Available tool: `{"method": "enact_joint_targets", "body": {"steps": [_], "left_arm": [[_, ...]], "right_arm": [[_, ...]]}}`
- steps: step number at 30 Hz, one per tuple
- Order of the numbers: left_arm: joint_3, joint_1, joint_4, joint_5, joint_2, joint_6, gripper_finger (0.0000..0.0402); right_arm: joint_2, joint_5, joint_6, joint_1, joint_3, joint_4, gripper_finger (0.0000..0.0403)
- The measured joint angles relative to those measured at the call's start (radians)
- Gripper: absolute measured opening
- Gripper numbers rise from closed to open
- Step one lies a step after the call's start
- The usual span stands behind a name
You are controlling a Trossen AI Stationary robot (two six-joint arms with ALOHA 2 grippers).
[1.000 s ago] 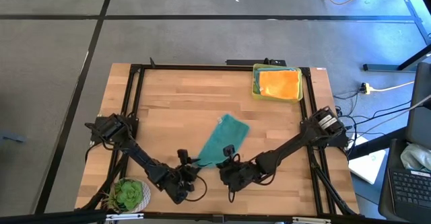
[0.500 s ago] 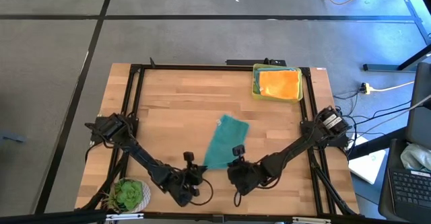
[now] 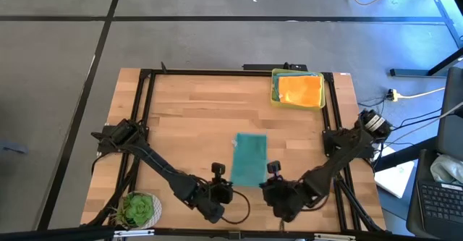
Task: Fold microfiber towels
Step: Fold the blue microfiber cloth
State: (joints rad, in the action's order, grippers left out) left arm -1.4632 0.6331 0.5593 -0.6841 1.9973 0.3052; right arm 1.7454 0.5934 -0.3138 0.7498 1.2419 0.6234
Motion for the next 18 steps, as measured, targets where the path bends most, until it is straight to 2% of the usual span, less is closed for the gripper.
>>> {"method": "enact_joint_targets", "body": {"steps": [2,5,7,11,14,18], "left_arm": [[-0.049,0.0,0.044,-0.024,-0.001,-0.049,0.0],[-0.09,-0.021,0.089,-0.092,-0.001,-0.137,0.0],[-0.092,-0.053,0.089,-0.102,-0.001,-0.181,0.0],[-0.056,-0.14,0.059,-0.04,-0.001,-0.185,0.0],[-0.011,-0.198,0.011,0.025,-0.001,-0.208,0.0],[0.025,-0.252,-0.035,0.053,-0.001,-0.286,0.0]], "right_arm": [[-0.023,0.026,0.004,0.021,0.0,0.02,0.0008],[-0.042,0.133,0.001,0.03,-0.003,0.111,0.0008],[-0.048,0.187,-0.027,0.026,-0.027,0.172,0.0008],[-0.05,0.211,-0.079,-0.005,-0.11,0.208,0.0008],[-0.053,0.217,-0.097,-0.026,-0.18,0.163,0.0008],[-0.074,0.261,-0.089,-0.055,-0.267,0.099,0.0008]]}}
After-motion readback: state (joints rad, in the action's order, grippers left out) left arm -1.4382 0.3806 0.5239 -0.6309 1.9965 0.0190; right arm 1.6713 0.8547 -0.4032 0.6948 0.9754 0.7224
